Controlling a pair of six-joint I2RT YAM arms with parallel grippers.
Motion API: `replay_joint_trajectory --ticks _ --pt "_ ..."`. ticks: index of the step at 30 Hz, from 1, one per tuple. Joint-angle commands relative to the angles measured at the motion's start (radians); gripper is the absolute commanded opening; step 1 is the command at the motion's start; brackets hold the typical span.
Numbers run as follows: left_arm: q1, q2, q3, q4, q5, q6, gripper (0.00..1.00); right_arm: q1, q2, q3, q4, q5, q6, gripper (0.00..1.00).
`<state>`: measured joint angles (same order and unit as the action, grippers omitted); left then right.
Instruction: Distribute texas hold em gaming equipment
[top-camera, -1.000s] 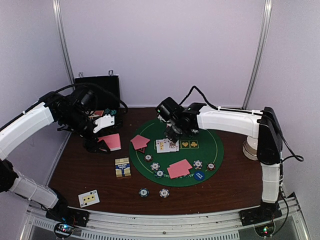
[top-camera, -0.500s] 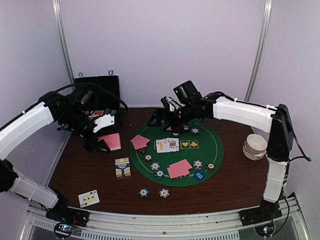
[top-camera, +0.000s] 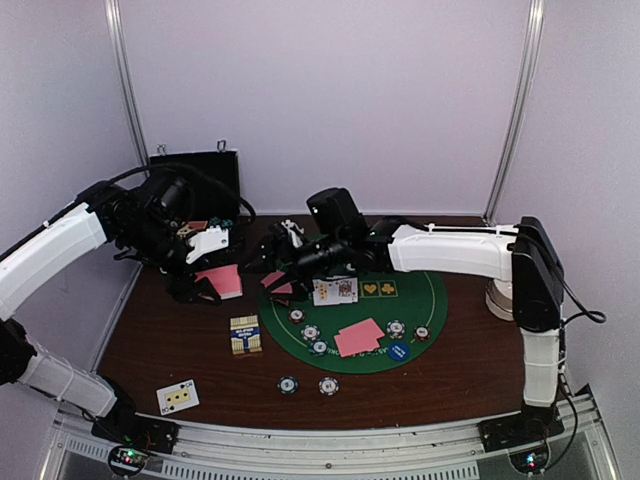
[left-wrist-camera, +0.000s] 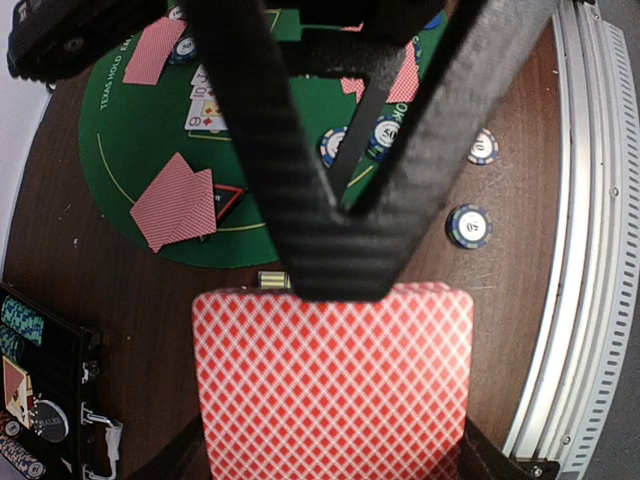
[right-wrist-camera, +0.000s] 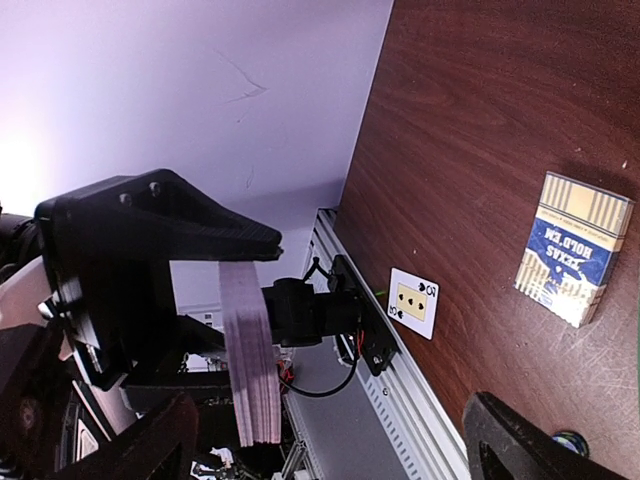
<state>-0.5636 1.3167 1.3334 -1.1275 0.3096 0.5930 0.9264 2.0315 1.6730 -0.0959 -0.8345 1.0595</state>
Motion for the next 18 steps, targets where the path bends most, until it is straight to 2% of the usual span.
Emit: replay_joint_trajectory --ticks 1,10,18 --pt "0.001 -0.002 0.029 0.022 0.014 -0.004 0.0 0.017 0.041 0.042 0.106 -0.036 0.073 0.96" --pt "0.001 0.006 0.031 0.022 0.024 -0.002 0.0 0.044 0.106 0.076 0.216 -0.048 0.146 0.94" --pt "0.001 0.006 0.032 0.023 0.024 -0.004 0.0 0.057 0.185 0.165 0.218 -0.058 0.172 0.91"
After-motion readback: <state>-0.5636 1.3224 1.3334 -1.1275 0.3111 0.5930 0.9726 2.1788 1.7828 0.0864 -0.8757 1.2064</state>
